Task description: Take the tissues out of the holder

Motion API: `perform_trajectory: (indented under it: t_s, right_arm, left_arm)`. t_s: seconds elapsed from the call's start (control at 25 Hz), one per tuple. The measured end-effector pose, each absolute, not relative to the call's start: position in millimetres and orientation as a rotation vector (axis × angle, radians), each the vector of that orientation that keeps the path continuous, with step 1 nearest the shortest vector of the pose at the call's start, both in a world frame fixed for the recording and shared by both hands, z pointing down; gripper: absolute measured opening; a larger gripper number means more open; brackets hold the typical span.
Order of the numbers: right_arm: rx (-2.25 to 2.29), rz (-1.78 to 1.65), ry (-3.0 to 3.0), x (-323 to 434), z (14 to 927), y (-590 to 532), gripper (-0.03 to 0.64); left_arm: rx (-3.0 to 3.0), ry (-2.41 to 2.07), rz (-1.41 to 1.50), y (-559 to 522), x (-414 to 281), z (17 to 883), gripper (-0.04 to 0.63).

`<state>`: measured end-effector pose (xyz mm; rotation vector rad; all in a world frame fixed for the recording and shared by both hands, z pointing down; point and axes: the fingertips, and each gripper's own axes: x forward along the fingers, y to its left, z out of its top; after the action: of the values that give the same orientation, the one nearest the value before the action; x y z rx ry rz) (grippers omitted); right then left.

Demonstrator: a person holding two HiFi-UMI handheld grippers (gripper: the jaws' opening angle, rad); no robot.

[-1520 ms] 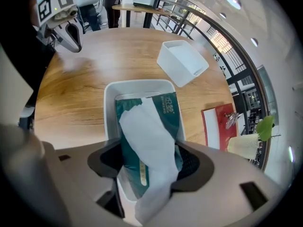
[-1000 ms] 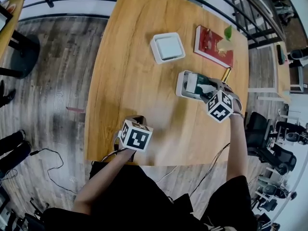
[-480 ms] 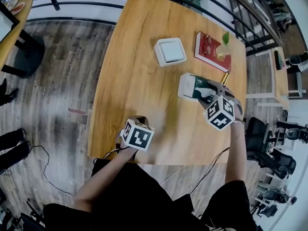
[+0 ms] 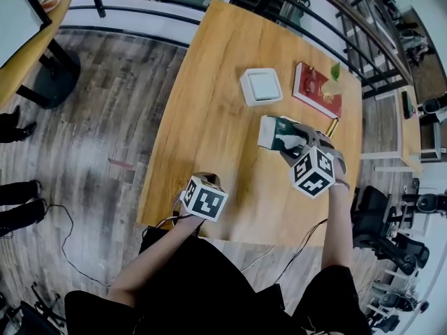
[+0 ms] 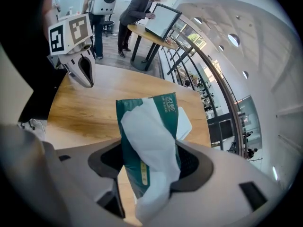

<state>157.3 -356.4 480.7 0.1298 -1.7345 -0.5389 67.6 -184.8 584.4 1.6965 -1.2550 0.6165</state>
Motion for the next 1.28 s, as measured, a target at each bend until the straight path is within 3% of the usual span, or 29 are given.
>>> perform_trajectory:
  t_s: [1.28]
  right_arm:
    - [-0.088,-0.588,-1.852,10.8,516.6,-279.1,0.295]
  left_arm:
    - [1.563,-1.393,0.493,-143.9,-5.3,582.3,-0.002]
